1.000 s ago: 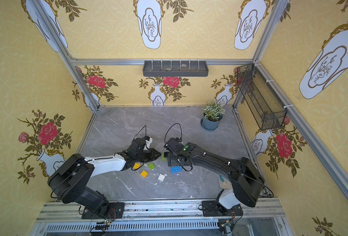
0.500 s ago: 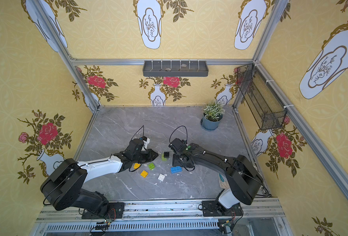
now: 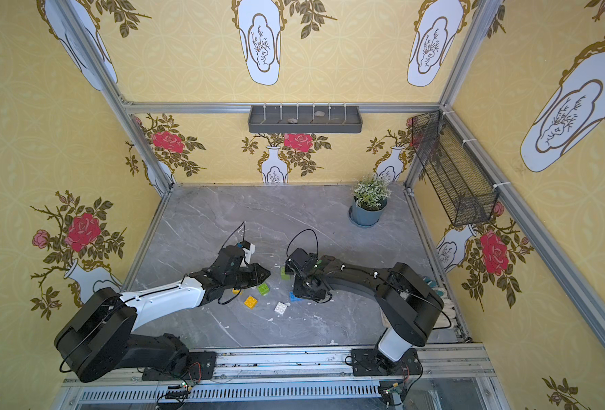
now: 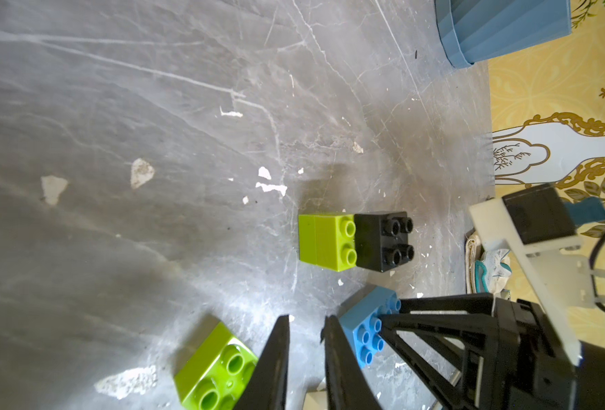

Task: Assemble the number 4 with lego
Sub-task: Pick up the lego brick from the center of the board.

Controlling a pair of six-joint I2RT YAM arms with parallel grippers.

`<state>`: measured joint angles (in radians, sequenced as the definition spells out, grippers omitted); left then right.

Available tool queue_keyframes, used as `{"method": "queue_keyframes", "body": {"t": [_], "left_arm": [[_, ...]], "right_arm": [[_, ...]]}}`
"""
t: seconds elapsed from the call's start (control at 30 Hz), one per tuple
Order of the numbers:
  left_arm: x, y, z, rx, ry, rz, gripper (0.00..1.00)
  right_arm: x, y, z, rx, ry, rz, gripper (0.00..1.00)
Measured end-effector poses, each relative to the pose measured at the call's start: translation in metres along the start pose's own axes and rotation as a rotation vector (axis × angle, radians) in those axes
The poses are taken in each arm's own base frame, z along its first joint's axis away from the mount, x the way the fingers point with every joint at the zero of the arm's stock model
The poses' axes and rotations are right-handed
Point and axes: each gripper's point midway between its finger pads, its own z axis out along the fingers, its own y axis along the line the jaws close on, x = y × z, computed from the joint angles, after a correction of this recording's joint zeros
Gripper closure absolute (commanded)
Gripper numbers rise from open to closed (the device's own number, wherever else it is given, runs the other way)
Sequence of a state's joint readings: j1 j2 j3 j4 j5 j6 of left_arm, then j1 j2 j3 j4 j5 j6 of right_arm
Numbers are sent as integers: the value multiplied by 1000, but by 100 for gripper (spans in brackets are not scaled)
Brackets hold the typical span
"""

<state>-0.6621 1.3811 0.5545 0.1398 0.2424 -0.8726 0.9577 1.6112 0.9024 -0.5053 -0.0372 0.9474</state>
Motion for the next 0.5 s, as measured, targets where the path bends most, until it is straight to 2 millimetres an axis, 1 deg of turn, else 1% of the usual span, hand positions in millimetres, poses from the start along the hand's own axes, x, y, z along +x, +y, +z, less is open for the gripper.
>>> {"method": "queue_keyframes", "body": {"t": [0.07,0.13,0.2,0.27,0.33,0.37,0.43,0.5], "left_arm": [[0,1,0,-2,1,0,78],[0,1,0,-5,1,0,78],[0,1,-1,-5,1,3,77],[-1,-1,-3,0,-4,9,76],[-1,-2,-4,2,-7,13,75],[-1,-2,-5,4,-8,14,74],[-1,-2,-7,6,-10,15,72],[0,-2,-9,6,-11,14,67]], "right_arm": [[0,2,1,-2,1,28,65],[-1,3,2,0,-1,55,59],[-3,5,2,0,-3,65,58],[-2,6,1,3,-4,67,54],[-1,5,0,18,-9,59,53],[-1,4,-1,21,-7,57,52],[0,3,-1,32,-3,50,57],[-1,4,0,36,0,36,59]]}}
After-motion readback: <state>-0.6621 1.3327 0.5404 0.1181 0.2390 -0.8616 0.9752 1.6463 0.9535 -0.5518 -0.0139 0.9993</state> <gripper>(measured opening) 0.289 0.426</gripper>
